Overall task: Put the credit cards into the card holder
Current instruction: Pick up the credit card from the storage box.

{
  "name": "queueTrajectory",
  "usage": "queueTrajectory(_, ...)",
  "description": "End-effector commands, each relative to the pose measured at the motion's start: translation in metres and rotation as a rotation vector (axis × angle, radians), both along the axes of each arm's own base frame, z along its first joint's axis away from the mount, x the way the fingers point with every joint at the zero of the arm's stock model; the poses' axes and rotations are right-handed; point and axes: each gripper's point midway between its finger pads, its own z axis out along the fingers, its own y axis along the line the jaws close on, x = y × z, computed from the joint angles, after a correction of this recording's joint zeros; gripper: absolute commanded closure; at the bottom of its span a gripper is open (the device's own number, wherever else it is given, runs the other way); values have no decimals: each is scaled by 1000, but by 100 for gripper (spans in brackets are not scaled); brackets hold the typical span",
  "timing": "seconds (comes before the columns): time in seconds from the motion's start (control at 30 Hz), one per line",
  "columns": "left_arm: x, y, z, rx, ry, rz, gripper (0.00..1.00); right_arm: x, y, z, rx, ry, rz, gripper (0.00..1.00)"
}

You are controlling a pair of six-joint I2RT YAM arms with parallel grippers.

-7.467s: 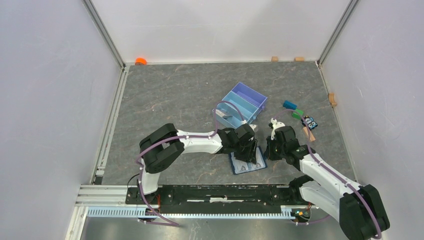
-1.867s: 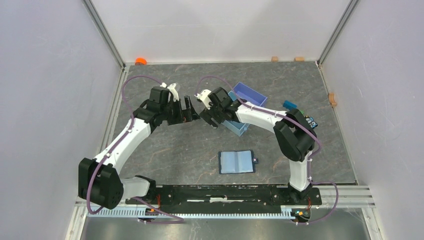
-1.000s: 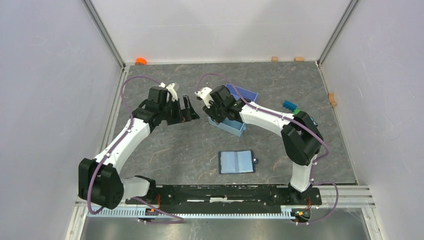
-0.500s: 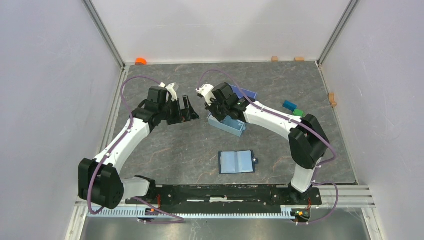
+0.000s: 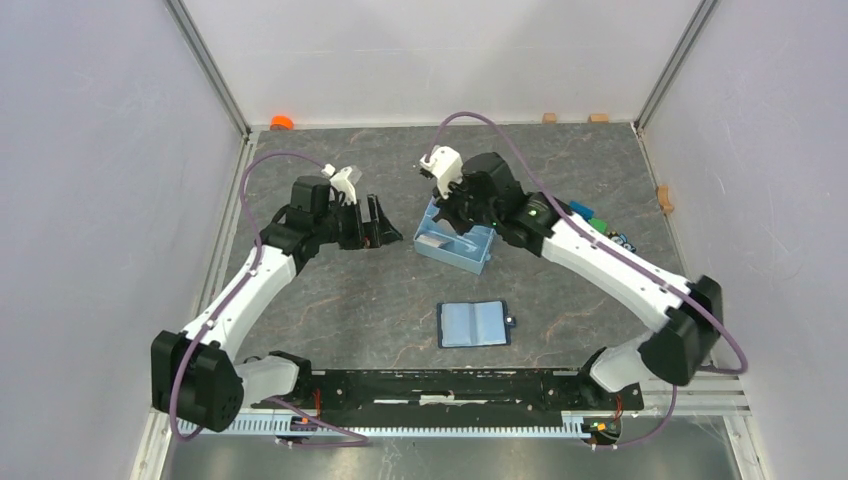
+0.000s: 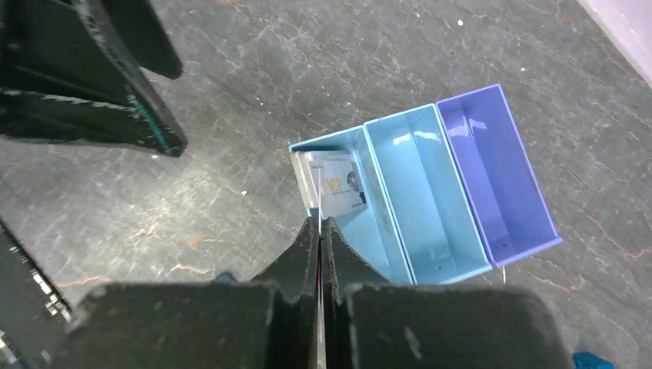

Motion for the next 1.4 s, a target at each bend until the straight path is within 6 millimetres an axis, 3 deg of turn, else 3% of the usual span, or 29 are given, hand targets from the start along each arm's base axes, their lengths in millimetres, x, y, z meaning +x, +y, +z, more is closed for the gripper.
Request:
queueTrajectory(0.0, -13, -16, 26, 40, -197, -186, 8, -39, -17, 7, 0, 78, 61, 100)
queueTrajectory(0.2, -64, -56, 37, 40, -336, -449, 7, -117, -10, 1, 120, 286, 322, 100)
queueTrajectory(0.33, -98, -77, 38, 16, -379, -596, 7, -148, -9, 6, 195, 376, 414, 100)
queueTrajectory(0.5, -120, -89, 30, 22, -370, -690, 10, -167, -5, 12, 256, 434, 484, 100)
queueTrajectory(0.6, -130, -91, 23, 27, -338, -732, 22, -172, -2, 17, 291, 446, 511, 100)
queueTrajectory(0.73, -142, -95, 18, 15, -318, -775, 25, -178, 1, 23, 340, 440, 542, 100)
queueTrajectory(0.8, -149, -97, 18, -2, -301, -801, 35, -181, 2, 26, 354, 444, 556, 100)
queueTrajectory(0.83, -154, -99, 20, -22, -293, -823, 45, -181, 2, 25, 353, 443, 555, 100)
queueTrajectory(0.87, -158, -101, 21, -41, -282, -841, 64, -180, 1, 24, 351, 441, 548, 100)
queueTrajectory(0.97, -171, -105, 24, -109, -233, -887, 91, -172, -2, 22, 338, 412, 501, 99)
queueTrajectory(1.03, -177, -107, 28, -148, -205, -897, 98, -167, -4, 23, 348, 395, 474, 92)
queueTrajectory(1.1, -183, -109, 37, -205, -193, -892, 98, -164, -5, 25, 373, 385, 454, 76)
queueTrajectory(1.13, -184, -110, 40, -231, -188, -875, 98, -161, -6, 26, 387, 375, 440, 59)
queueTrajectory(1.2, -179, -110, 46, -251, -207, -804, 98, -151, -12, 26, 406, 353, 373, 36)
queueTrajectory(1.37, -162, -107, 53, -294, -257, -618, 98, -131, -29, 30, 521, 310, 244, 23)
